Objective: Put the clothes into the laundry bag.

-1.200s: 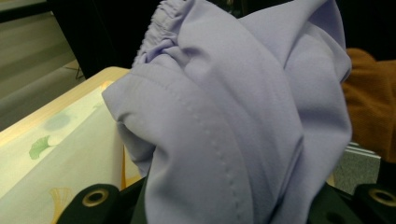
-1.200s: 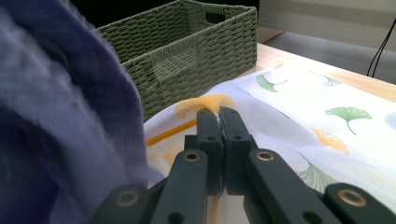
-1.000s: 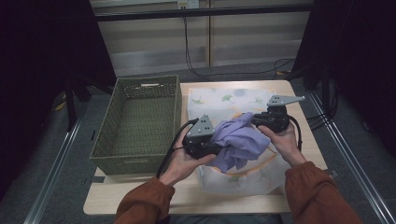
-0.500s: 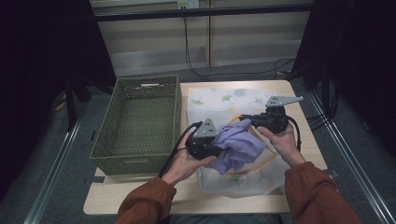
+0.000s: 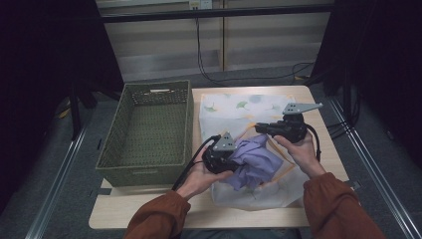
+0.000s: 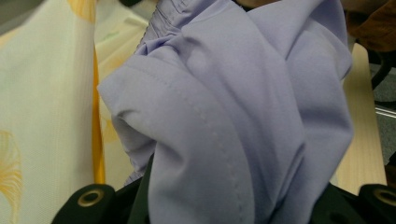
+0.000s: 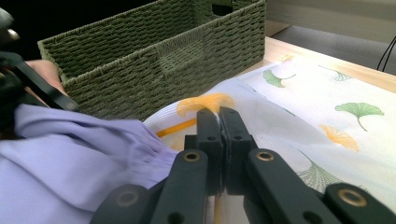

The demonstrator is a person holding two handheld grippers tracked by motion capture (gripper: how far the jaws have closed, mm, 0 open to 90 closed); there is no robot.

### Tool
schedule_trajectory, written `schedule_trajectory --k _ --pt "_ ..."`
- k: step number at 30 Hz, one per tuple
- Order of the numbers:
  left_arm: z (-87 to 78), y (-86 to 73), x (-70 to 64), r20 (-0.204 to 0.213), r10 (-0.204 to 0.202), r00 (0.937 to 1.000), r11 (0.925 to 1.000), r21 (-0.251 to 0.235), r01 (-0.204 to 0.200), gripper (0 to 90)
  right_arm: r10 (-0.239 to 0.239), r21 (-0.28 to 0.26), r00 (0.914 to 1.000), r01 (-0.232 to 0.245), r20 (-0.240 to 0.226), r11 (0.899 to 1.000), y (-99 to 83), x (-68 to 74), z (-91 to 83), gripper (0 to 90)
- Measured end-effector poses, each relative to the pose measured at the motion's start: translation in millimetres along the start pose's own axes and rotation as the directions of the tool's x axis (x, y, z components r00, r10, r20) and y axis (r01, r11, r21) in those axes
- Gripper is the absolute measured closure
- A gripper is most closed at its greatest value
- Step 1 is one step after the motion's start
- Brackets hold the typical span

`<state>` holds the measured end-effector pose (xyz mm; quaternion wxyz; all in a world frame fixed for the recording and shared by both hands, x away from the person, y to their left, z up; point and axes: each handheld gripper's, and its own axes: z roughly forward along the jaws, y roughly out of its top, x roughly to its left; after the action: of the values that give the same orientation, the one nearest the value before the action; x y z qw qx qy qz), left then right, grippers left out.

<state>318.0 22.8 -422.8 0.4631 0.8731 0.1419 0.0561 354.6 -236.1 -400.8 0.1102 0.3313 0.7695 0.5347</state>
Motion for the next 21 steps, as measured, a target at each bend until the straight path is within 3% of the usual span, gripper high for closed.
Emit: schedule_trajectory --k 3,13,21 --pt "3.2 -2.7 0.1 -0.008 -0.003 1.0 0.9995 0.032 0.003 72.0 0.0 0.001 1.0 0.0 -0.005 1.0 0.2 0.5 0.1 88.7" --pt "16.0 -9.9 5.8 -0.011 -0.023 0.9997 0.9979 0.06 0.024 71.2 -0.003 0.01 0.9998 0.004 -0.018 1.0 1.1 4.0 0.5 88.7" --pt "28.9 -17.1 7.8 -0.017 -0.019 0.9997 0.9914 0.129 0.021 70.0 -0.012 0.034 0.9996 0.013 -0.025 0.999 -2.3 7.6 2.8 88.7"
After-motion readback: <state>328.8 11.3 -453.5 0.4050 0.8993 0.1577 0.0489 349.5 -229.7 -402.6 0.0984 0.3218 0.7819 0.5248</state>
